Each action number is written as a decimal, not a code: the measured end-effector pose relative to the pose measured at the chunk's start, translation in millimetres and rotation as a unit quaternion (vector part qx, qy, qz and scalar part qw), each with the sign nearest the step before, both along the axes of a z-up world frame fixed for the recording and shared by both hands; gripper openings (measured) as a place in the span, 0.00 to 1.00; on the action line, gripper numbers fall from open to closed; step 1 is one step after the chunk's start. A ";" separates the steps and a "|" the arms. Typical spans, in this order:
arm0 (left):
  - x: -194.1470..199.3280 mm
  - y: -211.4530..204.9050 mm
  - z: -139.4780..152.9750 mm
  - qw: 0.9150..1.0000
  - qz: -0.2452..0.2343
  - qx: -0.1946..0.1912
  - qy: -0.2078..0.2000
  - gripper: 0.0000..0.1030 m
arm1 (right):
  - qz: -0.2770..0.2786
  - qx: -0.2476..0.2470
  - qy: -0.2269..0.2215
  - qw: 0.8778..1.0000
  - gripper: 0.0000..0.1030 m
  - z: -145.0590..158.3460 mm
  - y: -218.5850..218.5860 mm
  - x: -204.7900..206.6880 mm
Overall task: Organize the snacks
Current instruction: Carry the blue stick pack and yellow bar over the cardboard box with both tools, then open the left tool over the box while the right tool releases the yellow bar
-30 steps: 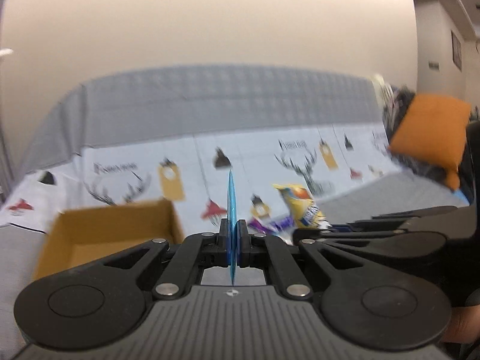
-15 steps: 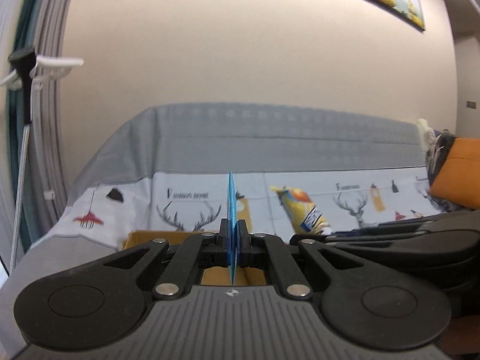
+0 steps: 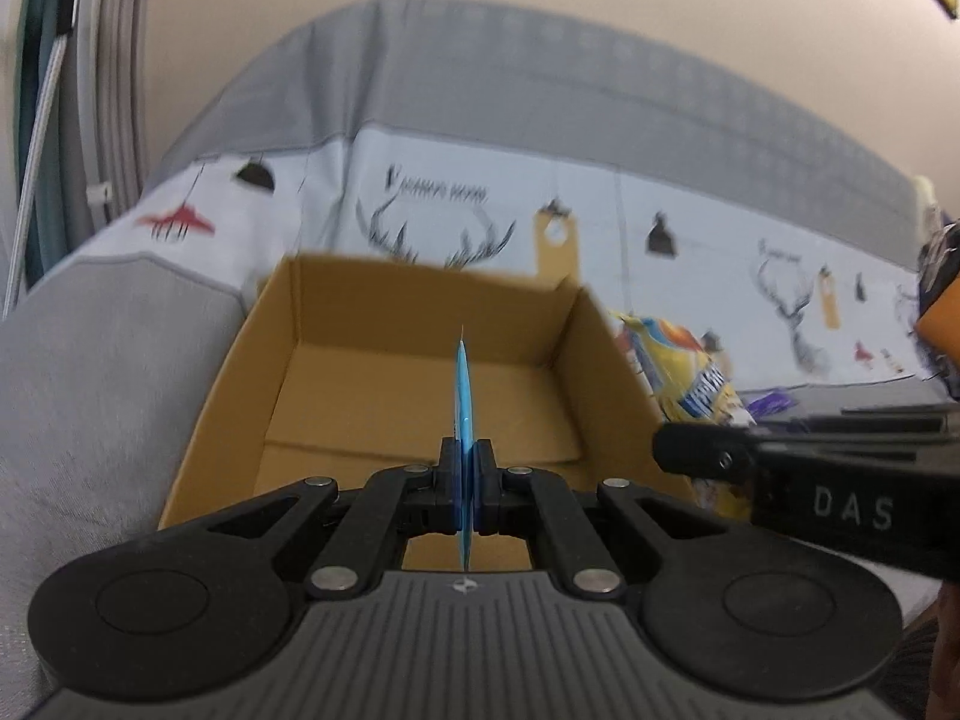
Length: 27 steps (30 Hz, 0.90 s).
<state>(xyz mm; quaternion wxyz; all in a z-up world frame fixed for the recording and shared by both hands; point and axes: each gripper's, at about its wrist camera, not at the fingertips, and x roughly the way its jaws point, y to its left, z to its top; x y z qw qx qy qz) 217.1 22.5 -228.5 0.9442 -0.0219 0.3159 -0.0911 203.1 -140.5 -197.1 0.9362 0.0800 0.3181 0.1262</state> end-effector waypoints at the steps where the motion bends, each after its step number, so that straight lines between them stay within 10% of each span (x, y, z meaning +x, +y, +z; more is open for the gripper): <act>1: 5.1 3.1 -6.2 1.000 0.002 0.000 0.007 0.03 | 0.001 -0.003 0.006 1.000 0.14 -5.9 2.5 4.1; 22: 48.5 27.3 -75.2 0.991 0.036 0.013 0.129 0.03 | 0.017 -0.042 0.121 0.992 0.14 -92.9 44.4 60.3; 24: 47.0 25.4 -74.3 0.991 0.032 0.017 0.128 0.13 | 0.023 -0.038 0.118 0.992 0.15 -92.4 44.1 60.2; 26: 44.7 25.3 -70.1 0.990 0.051 0.027 0.127 0.67 | 0.016 -0.030 0.117 0.993 0.24 -89.6 42.0 58.8; 27: 41.8 26.6 -65.1 0.991 0.063 0.036 0.115 0.72 | 0.005 -0.031 0.108 0.994 0.34 -86.9 39.3 56.3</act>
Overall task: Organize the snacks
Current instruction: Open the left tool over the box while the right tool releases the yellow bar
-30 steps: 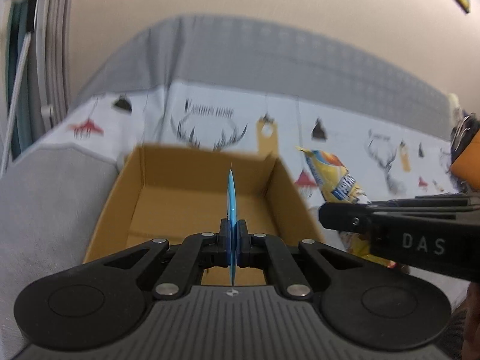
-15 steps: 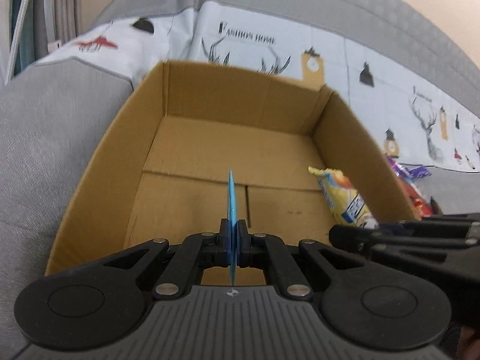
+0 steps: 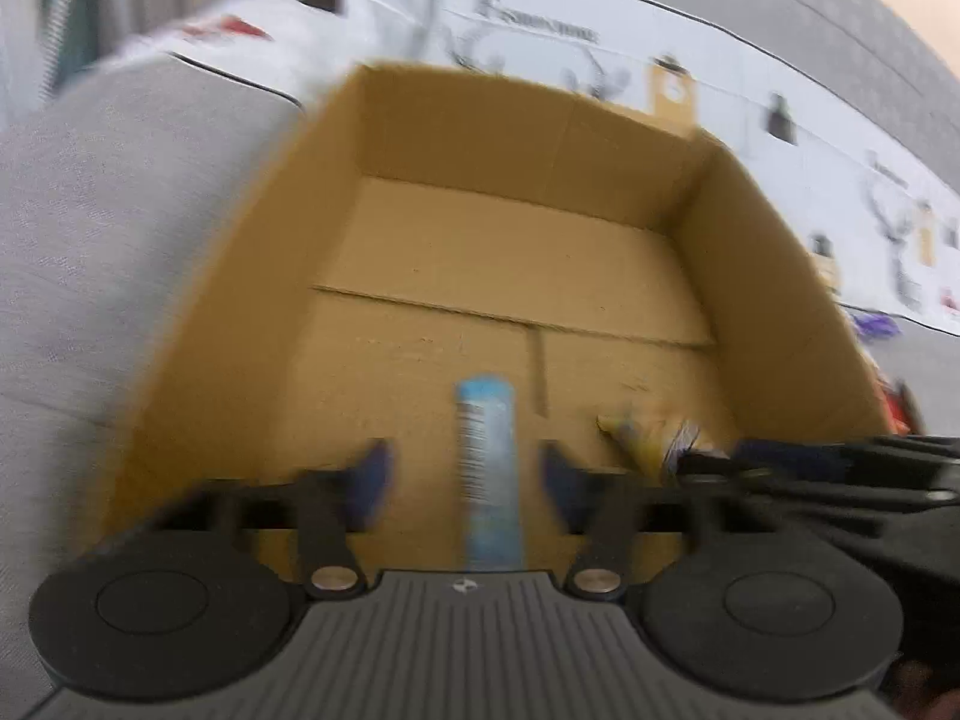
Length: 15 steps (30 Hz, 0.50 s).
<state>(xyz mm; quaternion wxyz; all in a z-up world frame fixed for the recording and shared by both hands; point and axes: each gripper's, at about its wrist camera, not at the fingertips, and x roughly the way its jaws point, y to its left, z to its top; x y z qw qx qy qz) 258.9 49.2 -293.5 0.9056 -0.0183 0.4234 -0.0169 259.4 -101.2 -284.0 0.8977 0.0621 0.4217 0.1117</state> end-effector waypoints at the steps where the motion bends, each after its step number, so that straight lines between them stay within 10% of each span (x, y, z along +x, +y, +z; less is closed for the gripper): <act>1: -3.1 2.4 5.2 1.000 0.004 0.002 -0.011 0.77 | -0.002 0.005 -0.013 1.000 0.35 3.3 -3.4 -3.2; 6: -12.2 6.7 24.0 1.000 0.017 -0.003 -0.020 0.77 | -0.033 -0.009 -0.035 0.999 0.72 15.9 -12.1 -14.4; 15: -40.7 16.6 59.6 0.998 0.056 0.011 -0.031 0.91 | -0.010 0.080 -0.040 0.996 0.94 24.4 -28.3 -34.6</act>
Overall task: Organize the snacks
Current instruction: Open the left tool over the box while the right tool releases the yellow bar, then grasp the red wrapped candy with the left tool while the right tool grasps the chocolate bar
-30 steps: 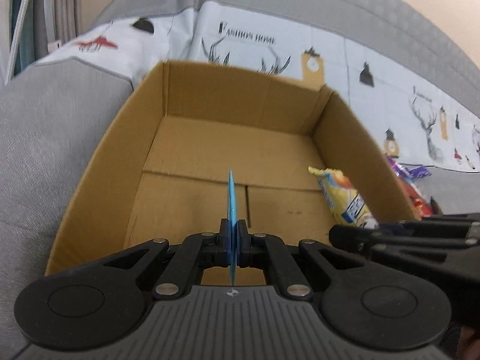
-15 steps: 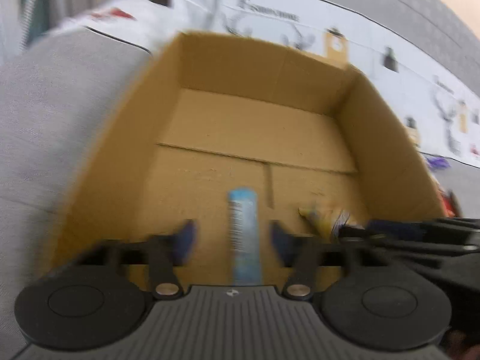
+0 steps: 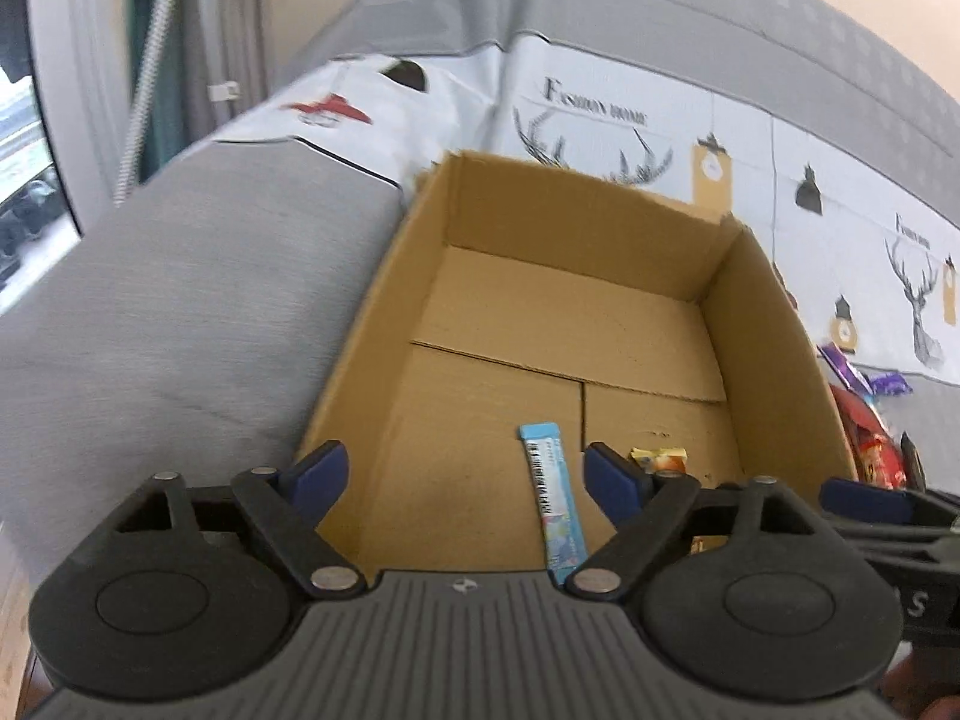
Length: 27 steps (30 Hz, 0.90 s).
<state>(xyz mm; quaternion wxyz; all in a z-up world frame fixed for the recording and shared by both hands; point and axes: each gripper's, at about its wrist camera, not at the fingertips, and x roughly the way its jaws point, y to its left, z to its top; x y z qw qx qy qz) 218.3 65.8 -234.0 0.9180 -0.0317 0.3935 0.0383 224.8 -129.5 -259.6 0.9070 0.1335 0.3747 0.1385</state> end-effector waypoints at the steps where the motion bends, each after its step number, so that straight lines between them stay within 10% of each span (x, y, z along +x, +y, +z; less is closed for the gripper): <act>1: -4.2 1.0 4.8 1.000 0.004 0.001 -0.002 0.94 | 0.003 0.006 -0.007 1.000 0.98 1.9 -0.4 -4.4; 11: -55.4 -32.4 59.8 0.998 0.000 0.027 -0.048 1.00 | 0.010 0.088 -0.033 0.996 1.00 32.5 -43.1 -48.0; 27: -80.9 -183.3 70.7 0.987 -0.131 0.064 -0.071 1.00 | -0.056 0.025 -0.109 0.992 1.00 14.5 -172.3 -116.5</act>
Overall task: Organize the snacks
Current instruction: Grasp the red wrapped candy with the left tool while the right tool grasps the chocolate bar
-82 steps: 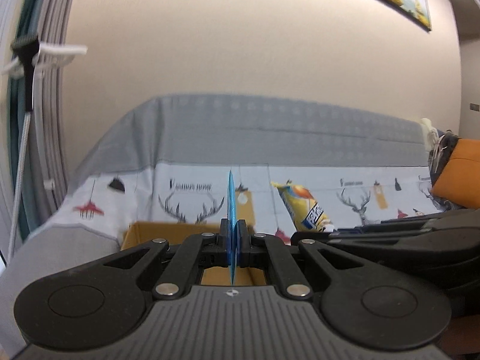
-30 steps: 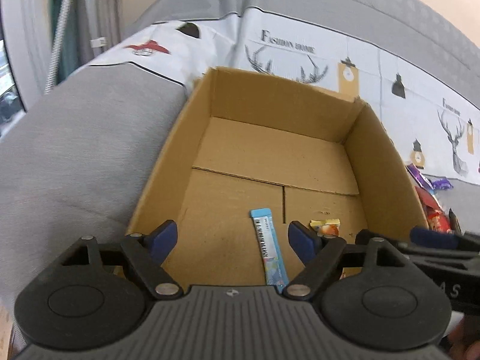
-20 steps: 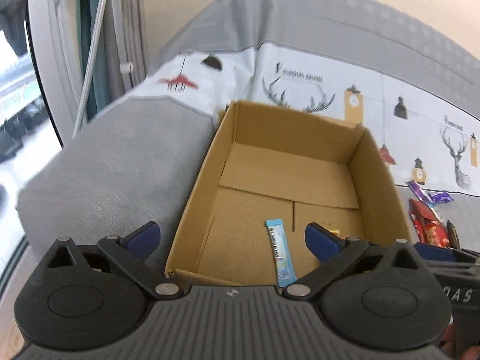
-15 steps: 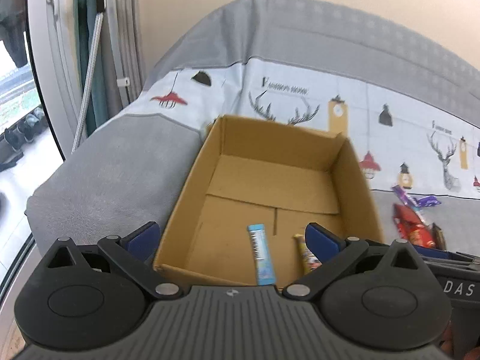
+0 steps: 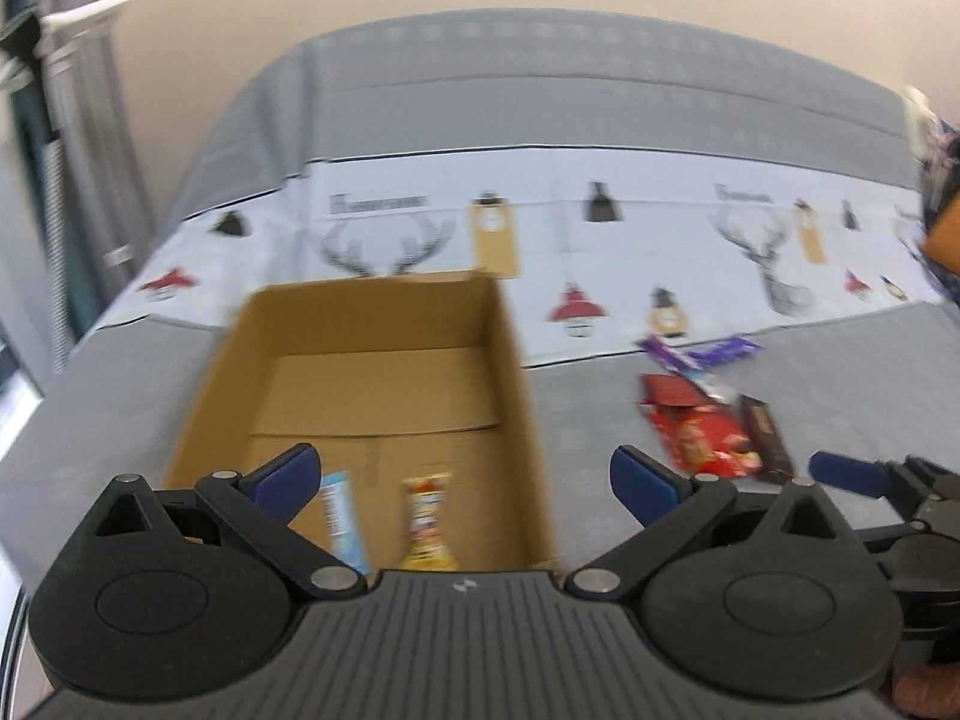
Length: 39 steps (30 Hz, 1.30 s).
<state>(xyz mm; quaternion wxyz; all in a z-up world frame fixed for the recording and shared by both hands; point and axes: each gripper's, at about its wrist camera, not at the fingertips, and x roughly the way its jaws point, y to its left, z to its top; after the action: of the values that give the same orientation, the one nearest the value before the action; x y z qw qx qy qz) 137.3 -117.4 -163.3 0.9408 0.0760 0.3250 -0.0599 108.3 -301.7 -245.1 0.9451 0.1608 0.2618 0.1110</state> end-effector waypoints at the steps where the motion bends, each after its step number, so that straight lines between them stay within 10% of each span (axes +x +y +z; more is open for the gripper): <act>1: 1.8 -11.2 -4.6 1.000 -0.008 -0.001 0.002 1.00 | -0.006 0.015 0.004 1.000 1.00 -5.5 -11.1 -1.3; 16: 95.4 -134.9 -134.9 0.991 -0.091 -0.081 0.059 0.99 | -0.097 0.031 0.063 0.993 0.99 -104.6 -165.3 32.8; 20: 140.9 -152.3 -174.8 0.984 -0.098 -0.104 0.108 0.79 | -0.110 0.108 0.106 0.982 0.88 -128.3 -194.6 62.8; 27: 185.4 -168.0 -211.4 0.972 -0.136 -0.112 0.157 0.30 | -0.083 0.095 0.123 0.984 0.75 -142.1 -197.1 102.7; 36: 184.4 -154.5 -219.4 0.972 -0.142 -0.089 0.165 0.19 | -0.056 0.027 0.151 0.987 0.64 -164.1 -187.2 143.0; 39: 168.3 -152.6 -213.5 0.974 -0.153 -0.064 0.155 0.19 | -0.053 -0.036 0.151 0.986 0.40 -160.2 -174.8 139.2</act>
<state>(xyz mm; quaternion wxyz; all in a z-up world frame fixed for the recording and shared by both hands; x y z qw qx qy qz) 305.7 -270.0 -376.8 0.8618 0.0544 0.4465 -0.2344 247.5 -476.6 -405.3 0.9045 0.1551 0.3964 0.0261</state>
